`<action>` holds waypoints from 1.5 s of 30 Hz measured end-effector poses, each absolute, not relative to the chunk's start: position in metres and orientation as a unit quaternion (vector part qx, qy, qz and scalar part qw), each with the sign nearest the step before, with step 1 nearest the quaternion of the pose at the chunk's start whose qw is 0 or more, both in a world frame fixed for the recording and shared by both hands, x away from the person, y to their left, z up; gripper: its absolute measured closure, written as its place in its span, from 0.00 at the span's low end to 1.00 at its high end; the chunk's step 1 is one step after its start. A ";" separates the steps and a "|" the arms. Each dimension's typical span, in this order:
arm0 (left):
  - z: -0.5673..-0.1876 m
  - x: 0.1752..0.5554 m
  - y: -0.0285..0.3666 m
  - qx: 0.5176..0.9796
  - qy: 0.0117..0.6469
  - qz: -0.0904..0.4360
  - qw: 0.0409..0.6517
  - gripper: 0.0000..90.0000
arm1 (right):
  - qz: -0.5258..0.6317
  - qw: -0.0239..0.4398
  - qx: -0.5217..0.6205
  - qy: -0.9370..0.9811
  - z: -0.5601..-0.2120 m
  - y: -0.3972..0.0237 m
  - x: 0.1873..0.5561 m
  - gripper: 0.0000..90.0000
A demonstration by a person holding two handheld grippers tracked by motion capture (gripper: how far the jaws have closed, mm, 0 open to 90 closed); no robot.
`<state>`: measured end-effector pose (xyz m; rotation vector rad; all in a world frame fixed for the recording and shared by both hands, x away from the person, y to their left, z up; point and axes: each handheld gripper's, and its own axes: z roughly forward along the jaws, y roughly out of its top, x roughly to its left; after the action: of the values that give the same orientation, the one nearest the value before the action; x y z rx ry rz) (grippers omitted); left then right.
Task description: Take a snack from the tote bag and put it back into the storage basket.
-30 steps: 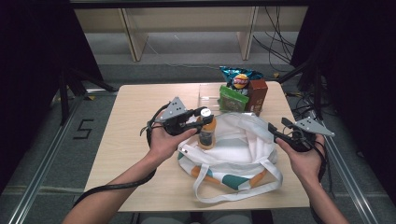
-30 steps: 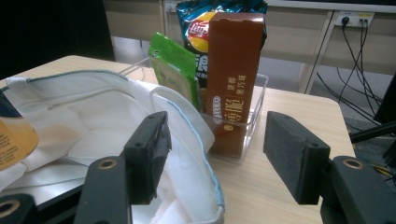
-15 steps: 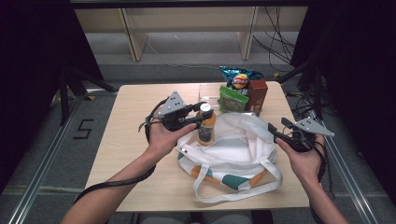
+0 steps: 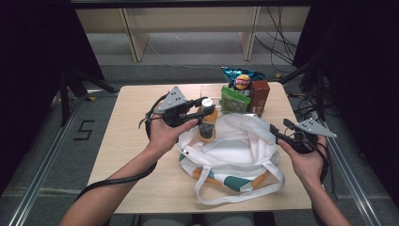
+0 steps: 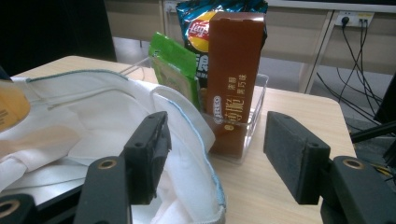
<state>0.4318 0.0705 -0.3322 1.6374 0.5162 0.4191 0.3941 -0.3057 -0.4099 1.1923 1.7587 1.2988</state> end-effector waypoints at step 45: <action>-0.308 0.456 0.074 0.709 0.232 0.198 0.636 0.65 | 0.497 0.329 0.451 0.665 -0.411 -0.305 0.395 0.45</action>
<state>0.4556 0.0740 -0.3084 1.6201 0.5307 0.4523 0.3950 -0.3047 -0.4112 1.1802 1.7393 1.3003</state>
